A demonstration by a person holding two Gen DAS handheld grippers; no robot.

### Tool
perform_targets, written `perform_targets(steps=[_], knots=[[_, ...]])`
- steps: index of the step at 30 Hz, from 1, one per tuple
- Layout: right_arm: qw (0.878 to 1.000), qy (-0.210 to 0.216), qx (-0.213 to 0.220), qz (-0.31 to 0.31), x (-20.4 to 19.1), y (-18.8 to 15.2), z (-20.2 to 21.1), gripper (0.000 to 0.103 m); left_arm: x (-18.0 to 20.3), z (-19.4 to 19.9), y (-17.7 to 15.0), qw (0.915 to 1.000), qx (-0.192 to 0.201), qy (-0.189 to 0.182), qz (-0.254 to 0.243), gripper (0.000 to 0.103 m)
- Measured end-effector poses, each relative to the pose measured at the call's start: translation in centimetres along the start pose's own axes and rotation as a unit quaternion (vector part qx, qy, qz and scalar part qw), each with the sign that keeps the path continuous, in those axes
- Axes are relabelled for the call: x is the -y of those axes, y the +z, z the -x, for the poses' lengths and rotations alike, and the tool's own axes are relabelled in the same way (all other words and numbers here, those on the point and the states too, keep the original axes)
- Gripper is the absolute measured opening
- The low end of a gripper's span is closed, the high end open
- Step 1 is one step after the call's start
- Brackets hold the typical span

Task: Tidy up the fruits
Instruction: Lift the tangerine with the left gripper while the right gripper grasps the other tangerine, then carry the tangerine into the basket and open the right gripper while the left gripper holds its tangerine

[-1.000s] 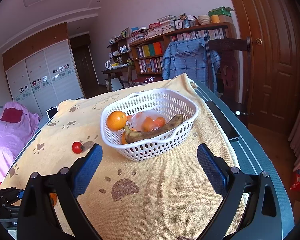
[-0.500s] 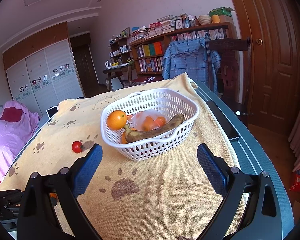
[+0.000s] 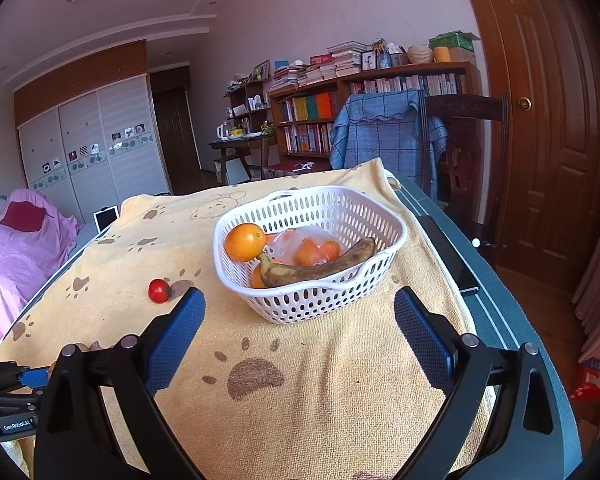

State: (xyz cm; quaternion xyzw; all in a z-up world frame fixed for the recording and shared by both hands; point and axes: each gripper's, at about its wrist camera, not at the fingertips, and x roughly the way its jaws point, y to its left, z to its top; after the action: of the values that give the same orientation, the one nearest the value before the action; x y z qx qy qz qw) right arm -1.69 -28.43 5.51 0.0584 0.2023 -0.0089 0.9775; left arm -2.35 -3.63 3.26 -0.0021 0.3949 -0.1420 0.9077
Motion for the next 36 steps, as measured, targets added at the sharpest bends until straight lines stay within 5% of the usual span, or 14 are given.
perform_targets(steps=[7, 14, 26, 36], knots=[[0.999, 0.013, -0.014, 0.050, -2.7, 0.0, 0.0, 0.097, -1.2, 1.6, 0.0, 0.9998, 0.020, 0.008, 0.001, 0.041], [0.990, 0.094, -0.073, 0.074, -6.9, -0.8, -0.9, 0.095, -2.7, 2.7, 0.0, 0.9991, 0.038, 0.017, 0.009, 0.041], [0.964, 0.161, -0.170, 0.123, -13.6, -2.9, -4.4, 0.055, -4.6, 3.4, -0.6, 0.9979, 0.051, 0.030, 0.025, 0.041], [0.960, 0.149, -0.192, 0.137, -15.0, -3.7, -6.5, 0.042, -5.2, 2.4, -0.9, 0.9977, 0.042, 0.043, 0.032, 0.041]])
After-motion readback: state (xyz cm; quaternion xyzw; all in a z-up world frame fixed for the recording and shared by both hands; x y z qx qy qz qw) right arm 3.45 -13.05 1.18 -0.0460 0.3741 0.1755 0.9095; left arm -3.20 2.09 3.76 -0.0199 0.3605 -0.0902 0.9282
